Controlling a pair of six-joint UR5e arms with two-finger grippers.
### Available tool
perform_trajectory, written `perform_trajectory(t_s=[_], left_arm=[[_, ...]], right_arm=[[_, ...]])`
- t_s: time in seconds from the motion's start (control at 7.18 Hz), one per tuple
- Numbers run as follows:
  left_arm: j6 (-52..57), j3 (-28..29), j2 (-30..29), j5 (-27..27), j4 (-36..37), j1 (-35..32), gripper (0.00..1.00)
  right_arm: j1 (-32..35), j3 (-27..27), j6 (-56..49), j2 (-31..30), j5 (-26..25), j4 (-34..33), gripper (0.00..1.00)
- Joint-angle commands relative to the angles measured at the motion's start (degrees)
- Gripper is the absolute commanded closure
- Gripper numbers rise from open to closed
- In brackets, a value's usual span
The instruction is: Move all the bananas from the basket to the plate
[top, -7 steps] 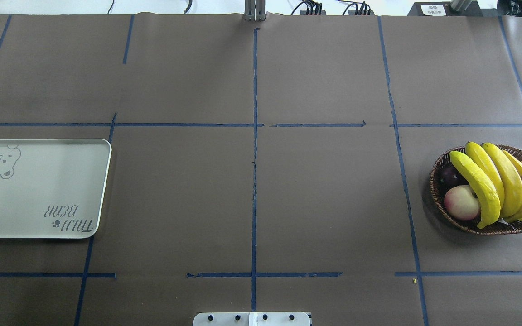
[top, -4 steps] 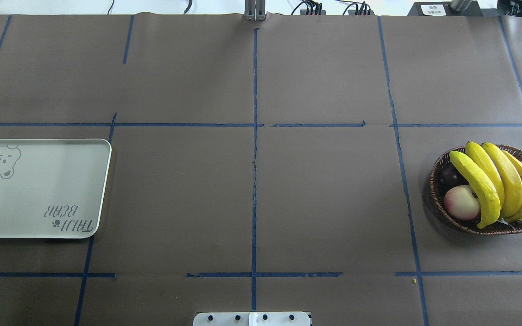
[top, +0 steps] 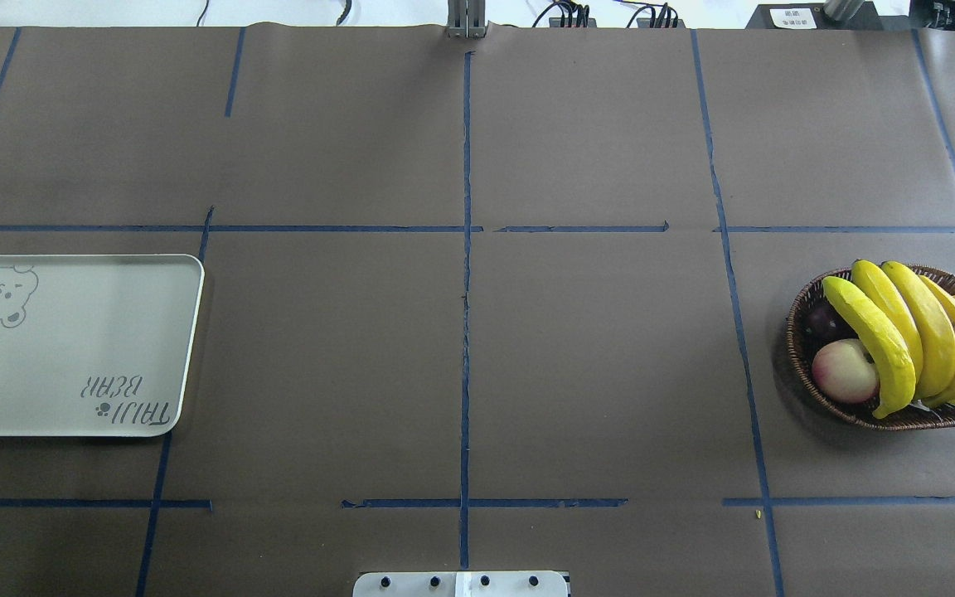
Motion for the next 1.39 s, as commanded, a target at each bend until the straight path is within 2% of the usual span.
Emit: perform_trajectory(t_s=[0.0,0.28,0.42,0.7,1.11,1.25], left_arm=[[-0.07,-0.09,0.0,0.06,0.0,-0.07,0.0],[-0.15,-0.26,0.53,-0.02,0.0,-0.07,0.0],[-0.15,-0.26,0.53,-0.02,0.0,0.02,0.0],[-0.15,-0.61,0.53,-0.02,-0.09,0.02,0.0],[-0.07,-0.35,-0.17,-0.02,0.0,0.02,0.0],[-0.24,-0.35,-0.26,-0.2,0.0,0.1,0.0]], right_arm=[[-0.36,6.25,0.19,-0.34,0.23,-0.05,0.0],[-6.21,11.8,-0.16,0.17,-0.46,-0.4,0.0],[-6.51,11.99,0.27,2.0,-0.82,-0.49,0.0],[-6.6,11.99,0.98,-0.17,5.64,-0.05,0.0],[-8.18,13.4,8.7,0.62,5.86,0.03,0.0],[-11.92,16.1,10.98,0.53,4.72,0.12,0.0]])
